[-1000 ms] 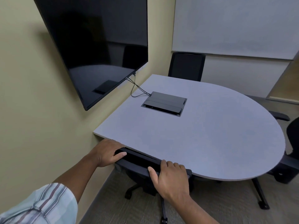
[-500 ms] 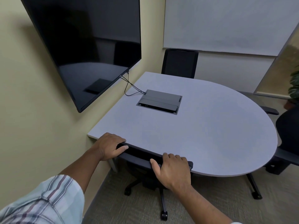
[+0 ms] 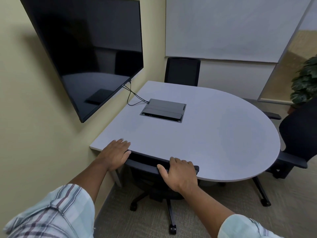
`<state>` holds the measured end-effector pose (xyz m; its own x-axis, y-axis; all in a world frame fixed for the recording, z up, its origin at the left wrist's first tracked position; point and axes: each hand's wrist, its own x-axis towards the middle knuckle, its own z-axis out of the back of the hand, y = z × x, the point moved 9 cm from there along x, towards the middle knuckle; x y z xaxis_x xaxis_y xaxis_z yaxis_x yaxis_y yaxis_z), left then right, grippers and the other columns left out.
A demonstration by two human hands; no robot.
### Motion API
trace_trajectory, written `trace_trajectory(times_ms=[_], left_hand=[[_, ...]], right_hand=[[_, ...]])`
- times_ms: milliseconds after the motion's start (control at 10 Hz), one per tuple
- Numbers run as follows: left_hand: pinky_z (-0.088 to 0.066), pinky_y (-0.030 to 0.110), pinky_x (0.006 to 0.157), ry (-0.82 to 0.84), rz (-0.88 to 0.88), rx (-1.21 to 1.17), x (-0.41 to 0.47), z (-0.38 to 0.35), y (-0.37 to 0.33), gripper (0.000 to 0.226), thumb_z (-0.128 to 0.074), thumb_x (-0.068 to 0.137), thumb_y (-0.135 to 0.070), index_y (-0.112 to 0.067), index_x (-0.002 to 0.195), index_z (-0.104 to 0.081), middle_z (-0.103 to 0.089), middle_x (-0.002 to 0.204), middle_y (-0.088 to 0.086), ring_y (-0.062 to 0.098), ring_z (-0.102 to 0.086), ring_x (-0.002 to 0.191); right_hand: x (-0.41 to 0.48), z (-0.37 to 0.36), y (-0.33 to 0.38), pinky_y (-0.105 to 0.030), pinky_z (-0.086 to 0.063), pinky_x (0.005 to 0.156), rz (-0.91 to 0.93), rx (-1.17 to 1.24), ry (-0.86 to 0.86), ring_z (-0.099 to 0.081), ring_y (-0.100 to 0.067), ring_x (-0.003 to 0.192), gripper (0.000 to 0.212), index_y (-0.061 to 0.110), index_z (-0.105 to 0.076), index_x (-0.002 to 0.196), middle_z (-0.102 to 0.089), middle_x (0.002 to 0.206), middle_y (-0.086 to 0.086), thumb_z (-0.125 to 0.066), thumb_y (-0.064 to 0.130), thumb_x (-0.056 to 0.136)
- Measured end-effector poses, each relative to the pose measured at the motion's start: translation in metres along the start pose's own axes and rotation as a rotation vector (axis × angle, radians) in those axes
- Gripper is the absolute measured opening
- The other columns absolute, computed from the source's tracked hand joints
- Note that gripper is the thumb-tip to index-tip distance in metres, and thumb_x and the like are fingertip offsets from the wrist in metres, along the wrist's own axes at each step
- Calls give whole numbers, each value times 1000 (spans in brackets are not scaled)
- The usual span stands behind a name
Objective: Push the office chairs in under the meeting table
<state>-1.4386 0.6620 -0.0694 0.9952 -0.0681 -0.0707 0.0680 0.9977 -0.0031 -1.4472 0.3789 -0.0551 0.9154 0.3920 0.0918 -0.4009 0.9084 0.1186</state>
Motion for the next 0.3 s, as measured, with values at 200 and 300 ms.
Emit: trace_trajectory(times_ms=[200,300], left_hand=[[-5,46,137,71,88,47,3,15,-27,131,22,79,-91,-8,174,-12,-17,182,12,27,-9,169],[-1,44,137,36,86,36,12,28,-60,143,33,67,-93,-8,174,-8,-12,183,12,26,-5,169]], right_hand=[[4,2,-6,-51,-47,105,36,56,81,-63,-31,113,96,13,-56,132,-67,128,-8,-8,87,95],[11,6,-20,-56,-27,128,22,88,105,-46,-31,147,105,11,-39,158,-49,161,-10,-9,88,94]])
